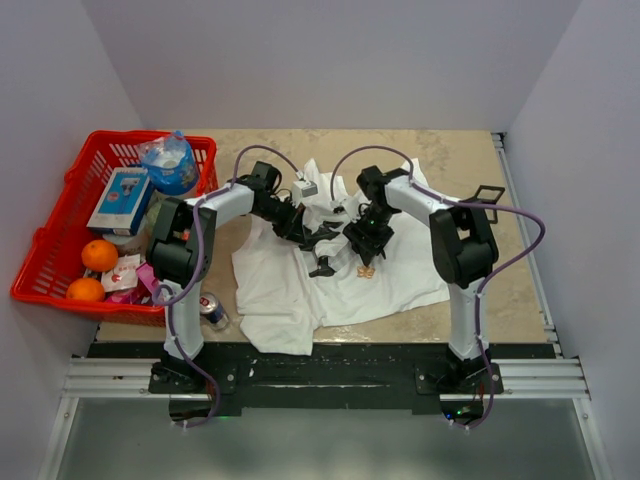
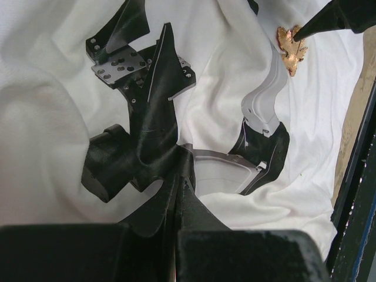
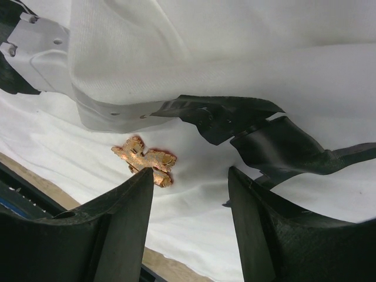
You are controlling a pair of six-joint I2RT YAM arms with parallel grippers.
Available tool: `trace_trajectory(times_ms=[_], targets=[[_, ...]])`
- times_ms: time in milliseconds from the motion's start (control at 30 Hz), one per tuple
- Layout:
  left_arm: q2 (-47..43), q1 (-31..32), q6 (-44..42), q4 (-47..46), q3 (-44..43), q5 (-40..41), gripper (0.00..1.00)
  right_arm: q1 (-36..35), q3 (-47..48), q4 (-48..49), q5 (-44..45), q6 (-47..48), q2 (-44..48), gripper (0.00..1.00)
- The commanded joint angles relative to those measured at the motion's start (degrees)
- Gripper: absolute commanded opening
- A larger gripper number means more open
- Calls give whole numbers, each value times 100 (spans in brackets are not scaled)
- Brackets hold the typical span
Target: Remove the brooch from the garment
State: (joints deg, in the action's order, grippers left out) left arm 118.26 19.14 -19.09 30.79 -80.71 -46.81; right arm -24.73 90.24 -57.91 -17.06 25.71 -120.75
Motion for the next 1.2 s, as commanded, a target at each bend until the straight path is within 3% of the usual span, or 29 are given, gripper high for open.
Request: trace_trajectory(times_ms=[0,833,1167], targets=[[-338,-50,-60,-108,55,-65,0,-128,-305,245,150,-75,-283,58],[-373,-50,-51,-134,99,-57,0,65,-129,-229,-553,83,-370,60],[-382,-50,-60,-134,99,-22,0,12,-384,-36,-299,162,-238,60]])
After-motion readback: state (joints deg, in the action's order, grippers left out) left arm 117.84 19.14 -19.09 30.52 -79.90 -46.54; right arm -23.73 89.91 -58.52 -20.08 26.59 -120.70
